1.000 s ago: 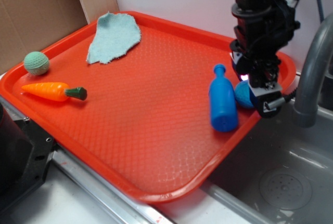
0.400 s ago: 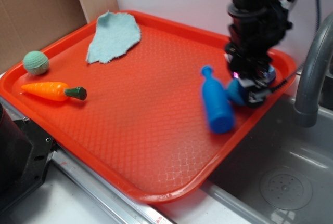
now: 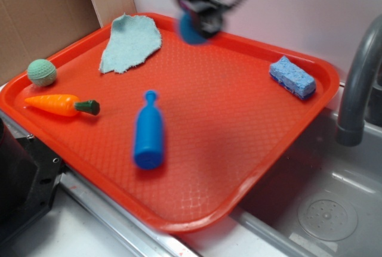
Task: Grab the blue ball.
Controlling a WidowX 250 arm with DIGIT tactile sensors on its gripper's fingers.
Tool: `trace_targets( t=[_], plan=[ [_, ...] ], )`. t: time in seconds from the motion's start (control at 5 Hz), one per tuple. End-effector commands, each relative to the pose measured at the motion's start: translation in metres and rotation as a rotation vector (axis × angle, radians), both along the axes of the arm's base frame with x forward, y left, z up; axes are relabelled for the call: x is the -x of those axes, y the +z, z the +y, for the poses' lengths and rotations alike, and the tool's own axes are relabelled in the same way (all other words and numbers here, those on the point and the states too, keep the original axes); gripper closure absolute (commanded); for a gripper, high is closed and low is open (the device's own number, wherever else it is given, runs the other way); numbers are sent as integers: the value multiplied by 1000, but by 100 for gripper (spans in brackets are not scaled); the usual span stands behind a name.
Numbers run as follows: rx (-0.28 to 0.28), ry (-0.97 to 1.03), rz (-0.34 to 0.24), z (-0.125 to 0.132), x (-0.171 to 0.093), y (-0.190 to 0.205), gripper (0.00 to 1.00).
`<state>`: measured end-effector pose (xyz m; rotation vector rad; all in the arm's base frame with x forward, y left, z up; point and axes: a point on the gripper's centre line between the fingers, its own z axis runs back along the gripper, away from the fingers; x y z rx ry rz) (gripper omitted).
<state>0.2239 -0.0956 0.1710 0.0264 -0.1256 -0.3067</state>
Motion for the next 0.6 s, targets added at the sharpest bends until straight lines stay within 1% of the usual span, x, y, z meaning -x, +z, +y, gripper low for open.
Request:
trace_targets(
  t=[0.0, 0.2, 0.4],
  plan=[
    [-78, 354, 9, 61, 42, 53, 100],
    [-99, 533, -3, 87, 38, 58, 100],
    [-114, 586, 16, 95, 30, 48, 100]
  ],
)
